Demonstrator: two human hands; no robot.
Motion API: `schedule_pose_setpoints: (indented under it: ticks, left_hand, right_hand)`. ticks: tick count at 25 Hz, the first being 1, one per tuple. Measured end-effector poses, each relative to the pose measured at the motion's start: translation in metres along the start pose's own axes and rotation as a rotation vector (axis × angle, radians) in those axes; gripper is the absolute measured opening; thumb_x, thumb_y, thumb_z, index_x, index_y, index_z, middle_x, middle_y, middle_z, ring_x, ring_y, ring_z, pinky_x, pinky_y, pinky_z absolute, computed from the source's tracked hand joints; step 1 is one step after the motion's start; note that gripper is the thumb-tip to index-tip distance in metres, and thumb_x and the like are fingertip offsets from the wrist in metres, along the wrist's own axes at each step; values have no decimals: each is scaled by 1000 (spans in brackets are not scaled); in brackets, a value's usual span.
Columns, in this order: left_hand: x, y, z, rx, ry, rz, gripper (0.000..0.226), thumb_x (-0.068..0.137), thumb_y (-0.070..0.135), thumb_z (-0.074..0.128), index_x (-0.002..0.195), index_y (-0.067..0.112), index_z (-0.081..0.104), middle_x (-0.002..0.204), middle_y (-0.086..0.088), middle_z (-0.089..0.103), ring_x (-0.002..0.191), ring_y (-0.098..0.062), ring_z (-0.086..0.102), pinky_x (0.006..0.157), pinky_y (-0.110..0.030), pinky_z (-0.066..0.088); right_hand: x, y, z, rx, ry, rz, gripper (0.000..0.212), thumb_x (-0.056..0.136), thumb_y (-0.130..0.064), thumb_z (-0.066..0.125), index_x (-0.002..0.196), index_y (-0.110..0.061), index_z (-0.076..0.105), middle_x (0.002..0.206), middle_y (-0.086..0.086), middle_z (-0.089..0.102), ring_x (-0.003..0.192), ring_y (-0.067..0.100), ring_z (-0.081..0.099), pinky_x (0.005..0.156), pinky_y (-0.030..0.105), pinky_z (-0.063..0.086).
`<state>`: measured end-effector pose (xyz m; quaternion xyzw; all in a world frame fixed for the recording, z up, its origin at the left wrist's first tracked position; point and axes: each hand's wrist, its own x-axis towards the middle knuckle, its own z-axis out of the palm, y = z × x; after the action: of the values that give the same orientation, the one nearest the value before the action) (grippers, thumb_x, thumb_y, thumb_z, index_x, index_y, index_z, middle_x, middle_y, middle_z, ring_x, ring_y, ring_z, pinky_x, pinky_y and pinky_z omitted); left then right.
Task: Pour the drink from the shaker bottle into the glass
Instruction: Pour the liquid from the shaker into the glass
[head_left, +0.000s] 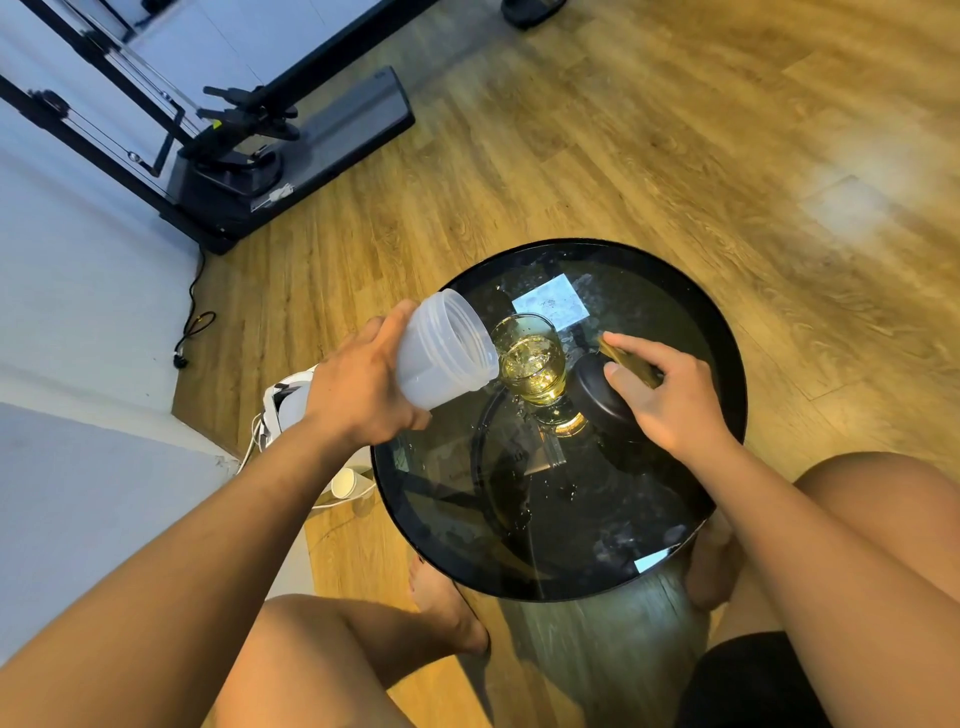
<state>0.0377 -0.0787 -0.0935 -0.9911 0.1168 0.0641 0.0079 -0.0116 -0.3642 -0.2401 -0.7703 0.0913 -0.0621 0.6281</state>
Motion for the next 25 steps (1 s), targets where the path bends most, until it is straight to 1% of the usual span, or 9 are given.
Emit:
schedule_pose_setpoints:
  ticks: [3,8,12,14,19,21,25]
  left_hand:
    - [0,0,0,-1,2,2,121,57,31,95,155,33,24,129,0,54,118,-28,54,92,-53,54]
    - [0,1,0,4,5,-7,121,57,31,95,155,34,24,130,0,54,119,-28,54,93,-51,53]
    - [0,-1,0,5,10,0,121,57,32,95,155,34,25,128,1,54,117,-27,54,90,-49,53]
    - [0,-2,-1,9,15,-2,120,56,32,94,154,35,25,126,1,54,116,-27,54,88,-48,53]
    - [1,-2,-2,10,14,-3,121,56,32,95,155,35,24,128,1,54,116,-28,55,92,-52,54]
    - [0,-2,-2,15,16,0,121,56,32,95,154,34,24,127,1,54,115,-28,55,92,-53,54]
    - [0,-2,-1,24,19,2,120,56,33,95,153,34,25,125,0,55,114,-28,55,91,-50,53]
  right_hand:
    - [0,1,0,0,-6,-5,31,87,-32,66,118,-37,67,121,-14,64,111,2,54,92,20,40]
    - [0,1,0,-1,-7,2,31,87,-32,66,117,-38,67,120,-15,64,111,2,54,90,16,38]
    - [0,0,1,-1,-6,2,31,87,-32,66,117,-37,68,119,-14,64,111,3,54,90,18,39]
    - [0,-1,1,3,-4,6,30,86,-31,66,115,-38,68,117,-15,64,110,3,54,89,17,38]
    - [-1,-1,0,-3,-10,7,30,87,-32,66,115,-41,67,116,-18,62,107,1,53,86,12,36]
    - [-1,-2,0,-2,-11,6,30,87,-32,66,116,-40,67,116,-17,62,108,1,53,86,12,36]
    - [-1,-2,0,-6,-11,7,30,87,-32,66,117,-38,67,118,-17,62,109,1,52,86,11,35]
